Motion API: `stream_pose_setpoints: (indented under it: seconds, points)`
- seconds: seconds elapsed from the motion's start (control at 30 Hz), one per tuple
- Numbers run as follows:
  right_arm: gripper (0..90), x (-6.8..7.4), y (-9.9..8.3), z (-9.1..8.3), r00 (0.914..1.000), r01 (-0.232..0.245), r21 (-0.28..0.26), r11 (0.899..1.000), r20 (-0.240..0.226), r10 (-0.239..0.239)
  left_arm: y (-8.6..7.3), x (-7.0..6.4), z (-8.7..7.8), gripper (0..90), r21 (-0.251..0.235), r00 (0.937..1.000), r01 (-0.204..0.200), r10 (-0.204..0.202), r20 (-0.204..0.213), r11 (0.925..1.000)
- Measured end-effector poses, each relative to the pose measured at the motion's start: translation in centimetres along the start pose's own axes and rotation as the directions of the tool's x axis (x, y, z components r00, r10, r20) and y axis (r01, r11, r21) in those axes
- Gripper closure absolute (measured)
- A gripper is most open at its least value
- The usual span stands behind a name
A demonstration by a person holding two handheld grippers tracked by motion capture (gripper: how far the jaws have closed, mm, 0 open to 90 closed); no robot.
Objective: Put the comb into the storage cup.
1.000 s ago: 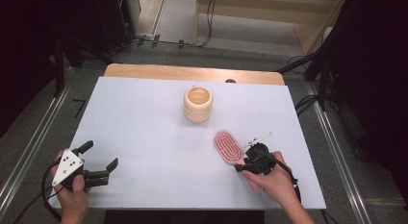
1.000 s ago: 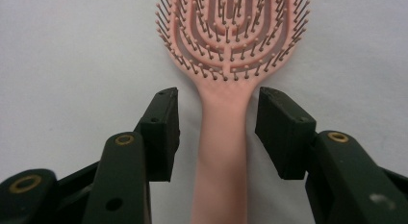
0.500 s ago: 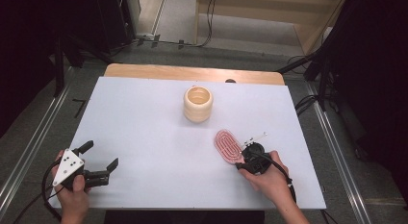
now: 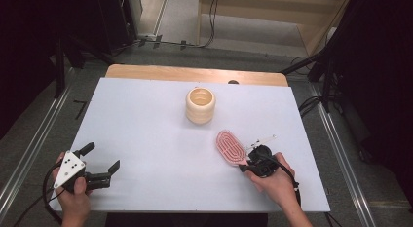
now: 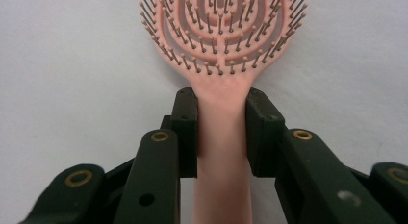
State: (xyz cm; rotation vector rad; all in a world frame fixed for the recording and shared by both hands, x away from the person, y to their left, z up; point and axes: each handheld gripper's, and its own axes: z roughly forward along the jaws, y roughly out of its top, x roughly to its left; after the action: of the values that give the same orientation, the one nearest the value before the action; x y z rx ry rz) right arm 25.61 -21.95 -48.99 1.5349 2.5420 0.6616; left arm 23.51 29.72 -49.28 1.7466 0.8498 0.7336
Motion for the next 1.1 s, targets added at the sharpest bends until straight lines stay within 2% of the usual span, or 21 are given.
stream_pose_setpoints:
  seconds: [0.33, 0.53, 0.67, 0.9, 1.1]
  points:
    - [67.5, 0.3, 0.0, -0.3, 0.9999, 0.008, -0.073, 0.997, -0.014, -0.009, 0.0, 0.0, 0.0, 0.0, 0.001, 1.0000, -0.001, 0.001, 0.000, 1.0000]
    - [67.6, 0.7, 0.3, -0.7, 0.9990, 0.023, -0.129, 0.991, -0.035, -0.028, 0.0, 0.0, 0.0, 0.0, 0.000, 1.0000, -0.002, 0.002, -0.005, 1.0000]
    - [67.6, 1.0, 0.5, -1.0, 0.9992, 0.028, -0.163, 0.986, -0.024, -0.032, 0.0, 0.0, 0.0, 0.0, -0.008, 1.0000, 0.001, -0.002, -0.008, 1.0000]
    - [67.6, 1.2, 0.7, -1.4, 0.9985, 0.043, -0.222, 0.974, -0.023, -0.049, 0.0, 0.0, 0.0, 0.0, -0.010, 1.0000, 0.002, -0.002, -0.009, 1.0000]
    - [67.6, 1.6, 1.0, -1.9, 0.9978, 0.052, -0.285, 0.957, -0.026, -0.062, 0.0, 0.0, 0.0, 0.0, -0.011, 0.9999, 0.002, -0.002, -0.012, 0.9999]
